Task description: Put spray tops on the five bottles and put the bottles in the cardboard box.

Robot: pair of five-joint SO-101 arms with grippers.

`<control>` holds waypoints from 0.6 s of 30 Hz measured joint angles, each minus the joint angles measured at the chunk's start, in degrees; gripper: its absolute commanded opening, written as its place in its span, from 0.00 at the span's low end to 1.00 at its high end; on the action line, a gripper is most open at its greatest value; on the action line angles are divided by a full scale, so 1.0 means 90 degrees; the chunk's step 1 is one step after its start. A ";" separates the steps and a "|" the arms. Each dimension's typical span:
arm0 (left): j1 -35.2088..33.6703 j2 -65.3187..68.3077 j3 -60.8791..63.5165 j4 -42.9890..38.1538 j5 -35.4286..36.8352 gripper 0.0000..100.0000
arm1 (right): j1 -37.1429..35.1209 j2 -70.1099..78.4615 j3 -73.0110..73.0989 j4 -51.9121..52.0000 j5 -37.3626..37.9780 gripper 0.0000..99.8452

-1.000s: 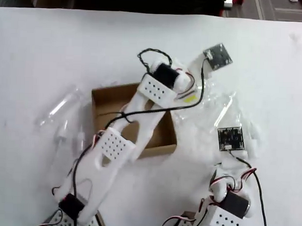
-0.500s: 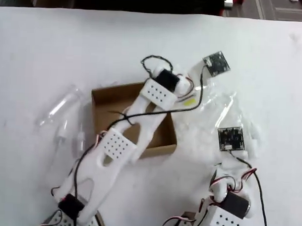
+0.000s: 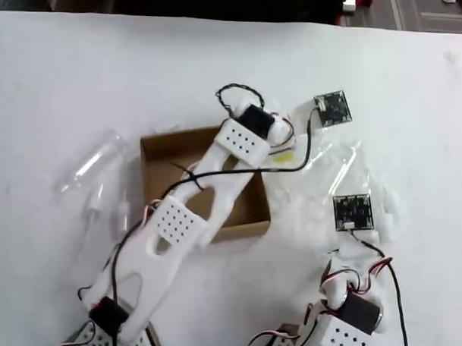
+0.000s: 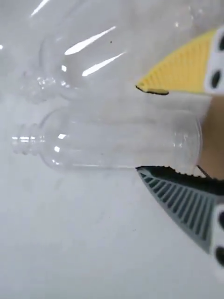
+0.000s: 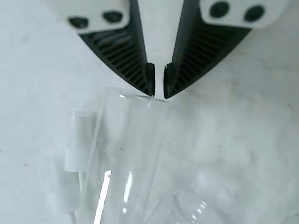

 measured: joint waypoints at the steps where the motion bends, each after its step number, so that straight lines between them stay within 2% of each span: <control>1: 0.0000 0.0000 0.0000 0.0000 -0.0039 0.23 | 0.0000 0.0000 0.0000 0.0000 0.0000 0.02; 5: 0.0029 -0.0010 0.0000 0.0098 -0.0293 0.21 | 0.0000 0.0000 0.0000 0.0000 0.0000 0.02; 9: 0.0068 -0.0068 0.0078 0.0166 -0.0391 0.07 | 0.0000 0.0000 0.0000 0.0000 0.0000 0.02; 11: 0.0068 -0.0137 0.0234 0.0156 -0.0576 0.03 | 0.0000 0.0000 0.0000 0.0000 0.0000 0.02; 18: 0.0254 -0.0176 0.0361 0.0166 -0.1055 0.03 | 0.0000 0.0000 0.0000 0.0000 0.0000 0.02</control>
